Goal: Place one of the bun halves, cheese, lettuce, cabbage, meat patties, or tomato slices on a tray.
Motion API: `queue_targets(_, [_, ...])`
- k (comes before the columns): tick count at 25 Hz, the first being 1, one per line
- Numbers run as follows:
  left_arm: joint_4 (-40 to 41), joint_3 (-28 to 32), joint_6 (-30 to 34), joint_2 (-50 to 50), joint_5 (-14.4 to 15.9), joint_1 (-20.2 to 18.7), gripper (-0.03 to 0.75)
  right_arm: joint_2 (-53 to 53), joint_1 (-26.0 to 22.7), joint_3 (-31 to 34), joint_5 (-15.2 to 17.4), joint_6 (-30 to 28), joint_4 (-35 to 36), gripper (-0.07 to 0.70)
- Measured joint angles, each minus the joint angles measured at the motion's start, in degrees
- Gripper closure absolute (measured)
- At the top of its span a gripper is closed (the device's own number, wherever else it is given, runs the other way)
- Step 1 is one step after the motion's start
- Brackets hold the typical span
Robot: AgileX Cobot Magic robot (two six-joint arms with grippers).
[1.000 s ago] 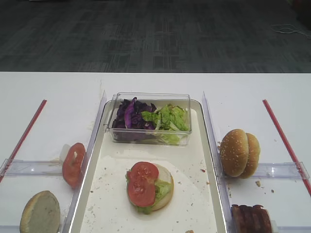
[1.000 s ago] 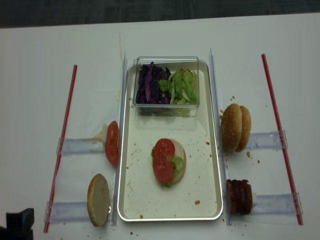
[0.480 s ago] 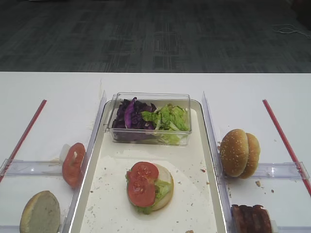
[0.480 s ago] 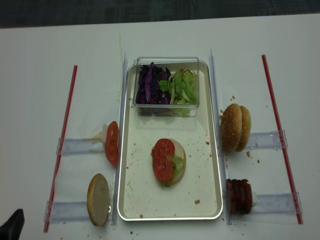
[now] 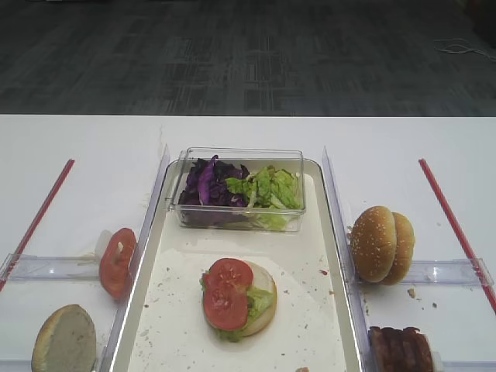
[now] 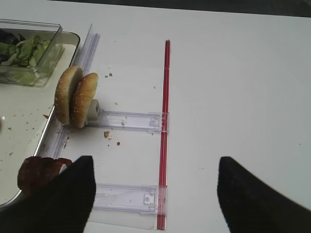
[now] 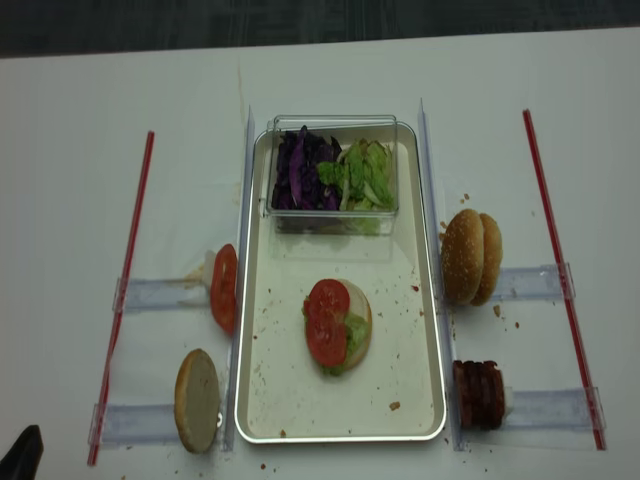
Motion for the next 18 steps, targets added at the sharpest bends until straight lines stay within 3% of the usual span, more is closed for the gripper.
queue_targets(18, [-0.28, 0.0, 0.41, 0.0, 0.0, 0.0, 0.152, 0.0, 0.0, 0.0, 0.11, -0.09, 0.0, 0.073])
